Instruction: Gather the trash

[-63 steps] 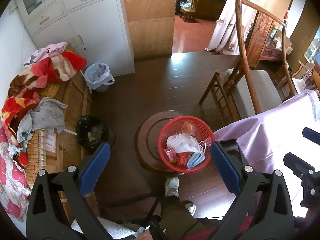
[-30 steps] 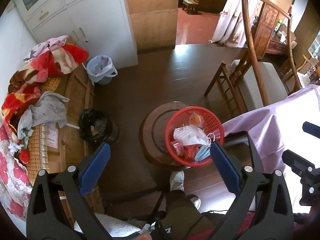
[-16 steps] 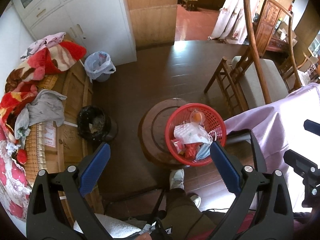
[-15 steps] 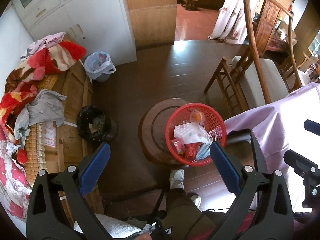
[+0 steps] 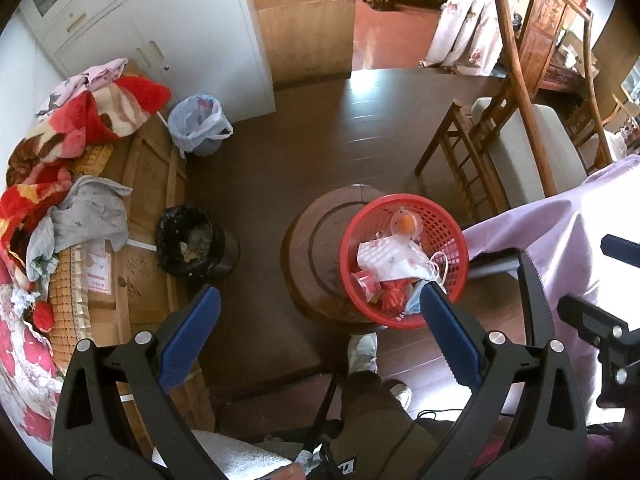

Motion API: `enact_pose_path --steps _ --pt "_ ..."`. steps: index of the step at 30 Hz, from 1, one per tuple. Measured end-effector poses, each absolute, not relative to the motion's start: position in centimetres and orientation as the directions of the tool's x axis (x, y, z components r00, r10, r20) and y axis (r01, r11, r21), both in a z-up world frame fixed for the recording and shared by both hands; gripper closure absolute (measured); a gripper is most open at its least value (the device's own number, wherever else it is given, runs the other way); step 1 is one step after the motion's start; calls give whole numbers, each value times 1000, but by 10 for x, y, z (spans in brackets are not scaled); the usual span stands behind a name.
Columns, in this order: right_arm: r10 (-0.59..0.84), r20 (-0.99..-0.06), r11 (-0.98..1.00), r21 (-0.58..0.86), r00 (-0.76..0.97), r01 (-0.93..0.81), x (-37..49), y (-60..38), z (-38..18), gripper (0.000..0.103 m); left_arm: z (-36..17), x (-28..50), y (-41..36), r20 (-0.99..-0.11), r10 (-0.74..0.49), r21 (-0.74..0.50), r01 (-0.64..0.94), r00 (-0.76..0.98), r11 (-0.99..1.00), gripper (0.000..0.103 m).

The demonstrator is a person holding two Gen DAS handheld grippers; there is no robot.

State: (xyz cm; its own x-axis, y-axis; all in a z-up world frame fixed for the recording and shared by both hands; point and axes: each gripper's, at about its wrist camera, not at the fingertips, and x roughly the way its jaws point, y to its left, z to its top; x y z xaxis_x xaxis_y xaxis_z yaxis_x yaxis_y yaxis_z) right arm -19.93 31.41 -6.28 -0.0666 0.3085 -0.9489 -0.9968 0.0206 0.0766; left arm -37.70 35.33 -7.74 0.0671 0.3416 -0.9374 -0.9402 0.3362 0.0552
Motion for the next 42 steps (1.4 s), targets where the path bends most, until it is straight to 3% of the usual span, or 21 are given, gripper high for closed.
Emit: enact_pose_path --steps 10,42 --pt "318 -948 9 9 -6 -1000 -206 316 -71 7 -81 -375 352 -941 330 55 -935 69 351 7" --pt "319 -948 7 7 -4 -1000 -205 316 -70 7 -82 -363 353 -942 328 62 -925 70 375 7"
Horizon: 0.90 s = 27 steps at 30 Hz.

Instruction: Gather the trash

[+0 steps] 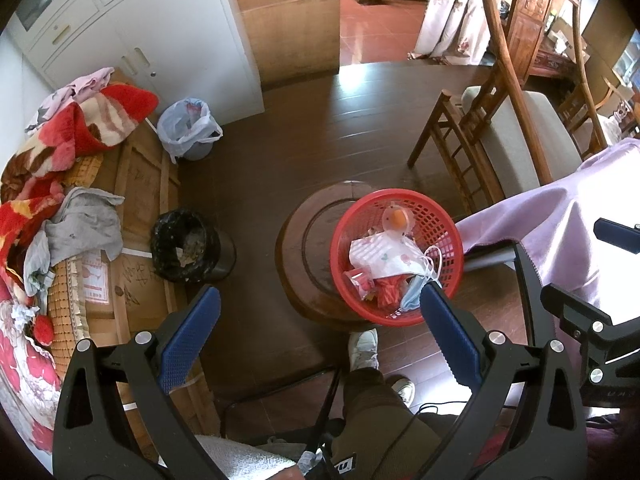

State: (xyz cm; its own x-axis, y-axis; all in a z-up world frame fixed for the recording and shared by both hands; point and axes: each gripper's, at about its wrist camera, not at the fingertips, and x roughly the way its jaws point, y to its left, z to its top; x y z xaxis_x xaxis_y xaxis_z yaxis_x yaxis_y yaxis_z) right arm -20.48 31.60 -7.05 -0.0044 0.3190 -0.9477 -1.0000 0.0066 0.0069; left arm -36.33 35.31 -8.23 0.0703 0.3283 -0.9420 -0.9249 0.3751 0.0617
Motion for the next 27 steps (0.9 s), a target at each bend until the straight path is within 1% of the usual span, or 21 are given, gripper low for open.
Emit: enact_pose_path --steps 27 --pt "316 -949 5 6 -4 -1000 -204 317 -70 7 -86 -358 358 -943 320 46 -916 92 399 7"
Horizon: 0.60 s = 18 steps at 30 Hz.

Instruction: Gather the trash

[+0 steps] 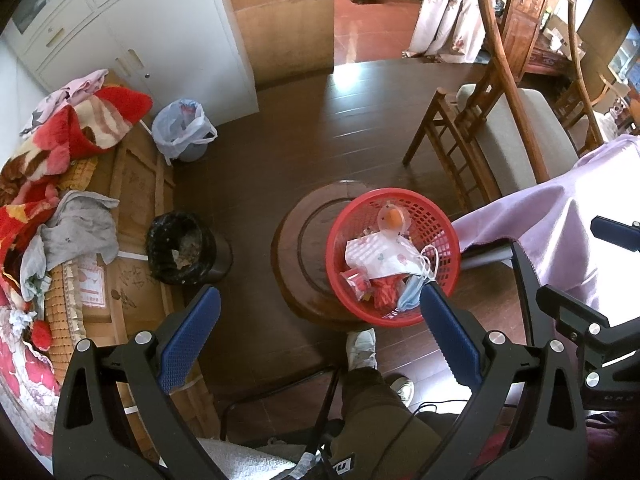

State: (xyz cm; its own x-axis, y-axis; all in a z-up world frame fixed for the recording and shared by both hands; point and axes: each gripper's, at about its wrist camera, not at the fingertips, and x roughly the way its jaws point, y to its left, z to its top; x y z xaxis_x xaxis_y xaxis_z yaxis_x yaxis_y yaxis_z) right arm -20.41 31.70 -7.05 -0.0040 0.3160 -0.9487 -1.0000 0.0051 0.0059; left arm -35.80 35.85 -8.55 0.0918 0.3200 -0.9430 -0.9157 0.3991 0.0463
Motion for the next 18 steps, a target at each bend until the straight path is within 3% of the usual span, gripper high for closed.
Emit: enact_pose_path --steps 18 --pt "315 -949 3 5 -4 -1000 -204 317 -75 7 -83 -357 360 -940 329 54 -908 95 416 7"
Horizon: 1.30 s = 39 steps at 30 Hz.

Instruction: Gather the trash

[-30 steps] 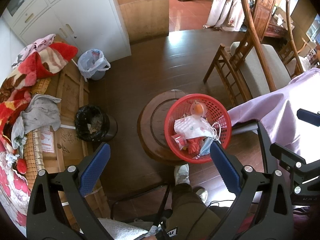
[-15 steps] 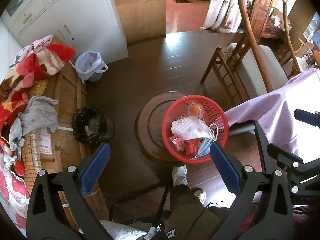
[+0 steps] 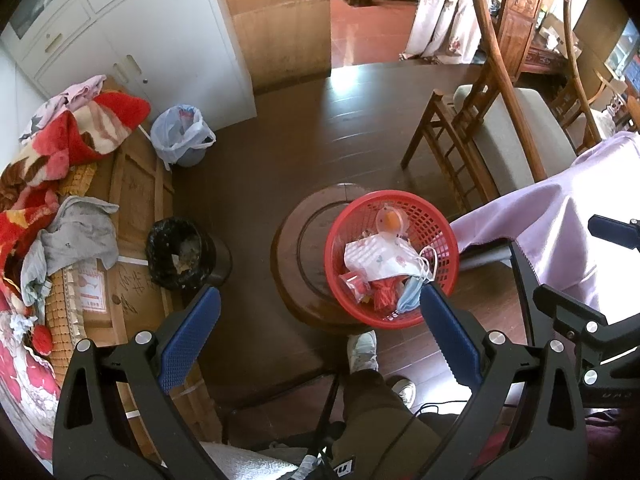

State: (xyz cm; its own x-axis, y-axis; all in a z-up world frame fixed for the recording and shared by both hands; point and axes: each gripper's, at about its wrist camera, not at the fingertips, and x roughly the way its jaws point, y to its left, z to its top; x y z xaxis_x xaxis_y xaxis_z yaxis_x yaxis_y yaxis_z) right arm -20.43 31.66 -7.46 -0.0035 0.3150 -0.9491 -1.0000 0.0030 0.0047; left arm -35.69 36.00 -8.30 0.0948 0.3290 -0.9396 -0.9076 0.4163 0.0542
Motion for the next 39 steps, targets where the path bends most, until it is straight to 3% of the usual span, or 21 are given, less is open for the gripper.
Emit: enact_pose_path --steps 39 --pt "318 -948 2 -1 2 -1000 -206 315 -71 7 -84 -358 359 -940 328 56 -907 94 418 7"
